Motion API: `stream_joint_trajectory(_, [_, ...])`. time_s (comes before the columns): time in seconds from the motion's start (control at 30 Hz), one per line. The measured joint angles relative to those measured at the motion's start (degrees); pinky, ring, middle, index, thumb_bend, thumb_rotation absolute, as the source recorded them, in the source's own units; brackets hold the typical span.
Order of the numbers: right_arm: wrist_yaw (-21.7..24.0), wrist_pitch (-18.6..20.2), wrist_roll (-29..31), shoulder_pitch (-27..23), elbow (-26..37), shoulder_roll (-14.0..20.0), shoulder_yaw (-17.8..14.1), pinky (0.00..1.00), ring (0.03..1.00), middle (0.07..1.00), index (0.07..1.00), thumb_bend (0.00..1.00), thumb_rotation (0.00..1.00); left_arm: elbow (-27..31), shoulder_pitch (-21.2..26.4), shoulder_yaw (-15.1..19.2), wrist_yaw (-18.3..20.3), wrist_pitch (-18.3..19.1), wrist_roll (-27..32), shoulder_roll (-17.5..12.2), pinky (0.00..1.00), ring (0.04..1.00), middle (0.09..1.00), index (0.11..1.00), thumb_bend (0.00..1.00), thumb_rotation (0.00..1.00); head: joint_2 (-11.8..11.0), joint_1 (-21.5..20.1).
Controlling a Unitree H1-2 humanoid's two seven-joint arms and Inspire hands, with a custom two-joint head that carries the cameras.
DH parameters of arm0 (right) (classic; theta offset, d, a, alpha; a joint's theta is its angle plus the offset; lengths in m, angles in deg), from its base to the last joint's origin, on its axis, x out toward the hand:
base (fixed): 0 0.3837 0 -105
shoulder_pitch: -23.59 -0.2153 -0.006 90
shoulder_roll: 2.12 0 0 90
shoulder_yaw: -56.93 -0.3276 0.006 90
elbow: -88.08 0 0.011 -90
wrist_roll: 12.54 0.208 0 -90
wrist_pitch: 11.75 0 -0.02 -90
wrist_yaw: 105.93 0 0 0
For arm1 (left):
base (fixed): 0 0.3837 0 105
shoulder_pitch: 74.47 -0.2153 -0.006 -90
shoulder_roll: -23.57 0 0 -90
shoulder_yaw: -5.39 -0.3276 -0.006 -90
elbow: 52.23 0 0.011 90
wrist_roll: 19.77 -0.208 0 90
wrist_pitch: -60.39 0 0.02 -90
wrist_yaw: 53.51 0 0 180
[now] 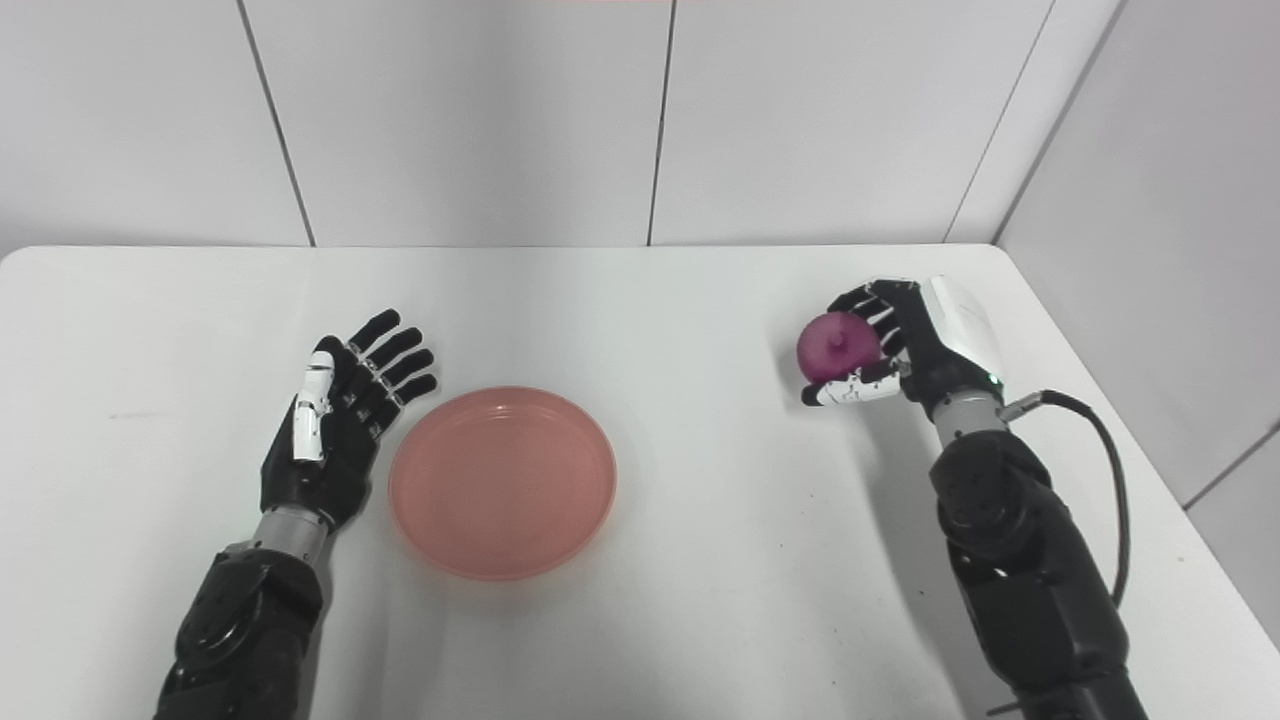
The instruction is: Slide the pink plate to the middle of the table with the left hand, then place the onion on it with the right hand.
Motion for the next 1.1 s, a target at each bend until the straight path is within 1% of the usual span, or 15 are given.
stream_joint_trajectory(0.17, [1.12, 0.00, -0.21, -0.10, 2.13, -0.26, 0.30, 0.44, 0.481, 0.540, 0.487, 0.52, 0.14, 0.08, -0.01, -0.03, -0.05, 0.02, 0.00, 0.06, 0.74, 0.773, 0.786, 0.774, 0.40, 1.00, -0.09, 0.09])
stream_joint_trajectory(0.27, [1.82, 0.00, -0.49, -0.33, 4.54, -0.51, 0.76, 0.44, 0.488, 0.548, 0.487, 0.52, 0.14, 0.10, -0.01, -0.03, -0.30, 0.04, -0.03, 0.09, 0.74, 0.769, 0.781, 0.768, 0.40, 1.00, -0.09, 0.61])
stream_joint_trajectory(0.37, [2.78, 0.13, -1.37, -0.77, 6.31, -0.99, 1.67, 0.45, 0.490, 0.551, 0.487, 0.52, 0.14, 0.20, -0.02, -0.26, -0.73, 0.04, -0.25, 0.20, 0.74, 0.768, 0.778, 0.766, 0.39, 1.00, -0.09, 0.88])
stream_joint_trajectory(0.47, [3.76, 0.59, -2.54, -1.27, 7.71, -2.04, 2.44, 0.47, 0.500, 0.556, 0.487, 0.52, 0.14, 0.25, -0.03, -0.40, -1.01, 0.04, -0.39, 0.21, 0.73, 0.764, 0.773, 0.761, 0.39, 1.00, -0.09, 1.23])
stream_joint_trajectory(0.57, [4.90, 0.75, -2.85, -1.41, 9.07, -3.35, 3.10, 0.46, 0.501, 0.550, 0.487, 0.52, 0.14, 0.36, -0.04, -0.56, -1.27, 0.04, -0.76, 0.27, 0.73, 0.763, 0.772, 0.759, 0.39, 1.00, -0.09, 1.41])
stream_joint_trajectory(0.67, [5.68, 0.75, -3.07, -1.83, 9.31, -4.53, 3.73, 0.46, 0.507, 0.554, 0.487, 0.52, 0.14, 0.58, -0.13, -0.61, -1.86, 0.17, -0.86, 0.45, 0.73, 0.764, 0.770, 0.758, 0.39, 1.00, 0.00, 1.67])
stream_joint_trajectory(0.87, [6.61, 0.75, -4.69, -2.71, 9.80, -6.46, 5.00, 0.42, 0.485, 0.544, 0.487, 0.52, 0.14, 0.92, -0.23, -0.86, -2.37, 0.43, -0.97, 0.50, 0.73, 0.767, 0.775, 0.762, 0.39, 1.00, 0.00, 2.19])
stream_joint_trajectory(0.97, [6.80, 0.74, -4.72, -2.98, 9.80, -7.12, 5.41, 0.40, 0.465, 0.534, 0.487, 0.52, 0.14, 1.07, -0.28, -1.10, -2.53, 0.54, -1.29, 0.54, 0.74, 0.770, 0.775, 0.763, 0.39, 1.00, 0.00, 2.46])
stream_joint_trajectory(1.1, [7.05, 0.61, -4.77, -3.17, 9.80, -7.77, 6.85, 0.38, 0.452, 0.527, 0.487, 0.52, 0.14, 1.13, -0.35, -1.10, -2.61, 0.54, -1.28, 0.58, 0.74, 0.774, 0.778, 0.765, 0.39, 1.00, 0.09, 3.25])
